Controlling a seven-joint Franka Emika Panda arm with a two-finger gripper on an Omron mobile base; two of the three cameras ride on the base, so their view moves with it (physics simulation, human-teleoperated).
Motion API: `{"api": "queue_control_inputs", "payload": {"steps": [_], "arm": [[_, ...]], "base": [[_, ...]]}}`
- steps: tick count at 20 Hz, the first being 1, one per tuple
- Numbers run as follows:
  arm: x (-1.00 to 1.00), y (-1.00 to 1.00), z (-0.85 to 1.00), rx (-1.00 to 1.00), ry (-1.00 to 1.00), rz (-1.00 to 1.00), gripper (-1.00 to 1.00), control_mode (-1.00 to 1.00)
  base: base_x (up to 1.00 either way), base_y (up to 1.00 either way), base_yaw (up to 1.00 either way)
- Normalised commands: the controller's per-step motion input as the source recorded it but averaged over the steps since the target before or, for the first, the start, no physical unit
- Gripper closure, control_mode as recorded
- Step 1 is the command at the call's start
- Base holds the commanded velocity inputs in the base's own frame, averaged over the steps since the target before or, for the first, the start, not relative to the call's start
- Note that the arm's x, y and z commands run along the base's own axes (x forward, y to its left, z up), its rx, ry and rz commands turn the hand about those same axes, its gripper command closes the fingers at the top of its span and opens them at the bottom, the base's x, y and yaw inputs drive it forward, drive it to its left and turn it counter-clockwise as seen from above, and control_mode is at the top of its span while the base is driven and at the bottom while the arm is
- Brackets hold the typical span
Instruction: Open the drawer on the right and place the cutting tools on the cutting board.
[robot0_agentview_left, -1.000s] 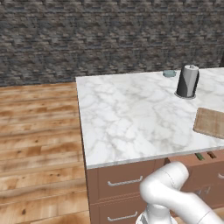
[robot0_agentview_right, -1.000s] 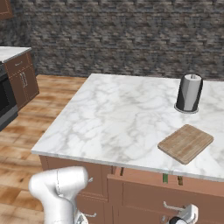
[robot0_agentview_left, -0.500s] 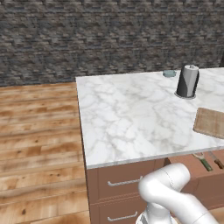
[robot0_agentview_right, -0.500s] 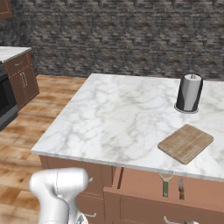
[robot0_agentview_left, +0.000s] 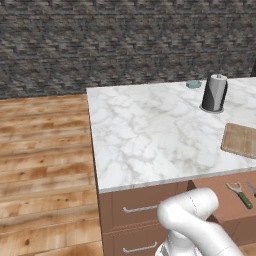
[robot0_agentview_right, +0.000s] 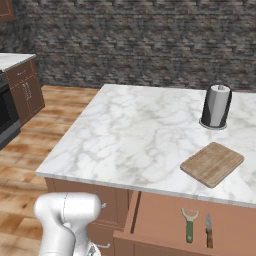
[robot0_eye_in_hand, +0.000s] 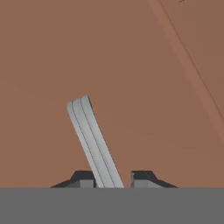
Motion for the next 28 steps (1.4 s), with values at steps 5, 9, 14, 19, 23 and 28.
{"api": "queue_control_inputs", "payload": {"steps": [5,9,14,19,23,28], "arm": [[-0.42,0.0,0.0,0.0,0.0,0.0,1.0,-1.0],[0.0,0.0,0.0,0.0,0.0,0.0,-1.0,-1.0],[-0.01,0.0,0.0,0.0,0.0,0.0,-1.0,-1.0],[-0.43,0.0,0.0,0.0,0.0,0.0,-1.0,-1.0],[-0.92,-0.01,0.0,0.0,-0.03,0.0,-1.0,-1.0],[-0.96,0.0,0.09,0.0,-0.11,0.0,-1.0,-1.0]], "base": [[0.0,0.0,0.0],[0.0,0.0,0.0],[0.0,0.0,0.0],[0.0,0.0,0.0],[0.0,0.0,0.0],[0.0,0.0,0.0]]}}
